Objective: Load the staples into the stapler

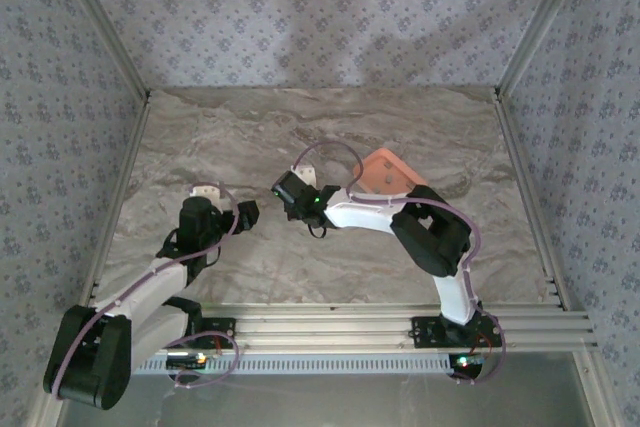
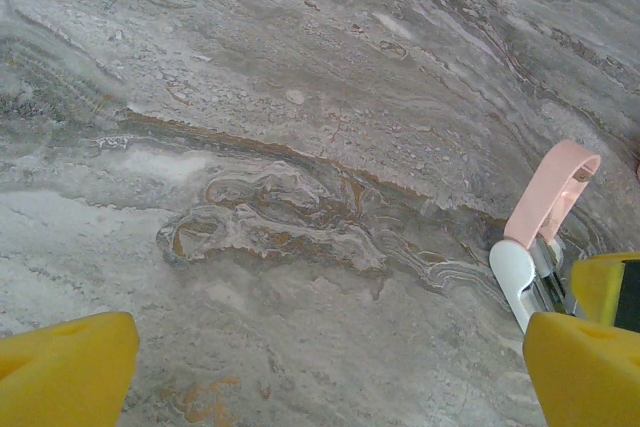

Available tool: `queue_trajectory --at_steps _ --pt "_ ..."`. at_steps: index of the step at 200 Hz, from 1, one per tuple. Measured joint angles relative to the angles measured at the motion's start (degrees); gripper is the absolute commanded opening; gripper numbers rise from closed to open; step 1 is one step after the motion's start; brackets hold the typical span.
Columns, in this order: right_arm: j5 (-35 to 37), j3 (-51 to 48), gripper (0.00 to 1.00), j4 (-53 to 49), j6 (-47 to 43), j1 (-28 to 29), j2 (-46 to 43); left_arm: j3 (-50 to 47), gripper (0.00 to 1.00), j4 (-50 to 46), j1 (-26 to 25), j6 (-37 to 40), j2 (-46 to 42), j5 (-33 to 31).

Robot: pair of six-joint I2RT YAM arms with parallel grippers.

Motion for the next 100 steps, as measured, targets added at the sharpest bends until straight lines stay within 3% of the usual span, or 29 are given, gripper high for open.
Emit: queue_trajectory --at_steps 100 --pt "-0.9 0.0 0.16 -0.2 -0.9 0.1 0.6 0.0 0.99 0.0 0.0 0.0 -0.1 0.0"
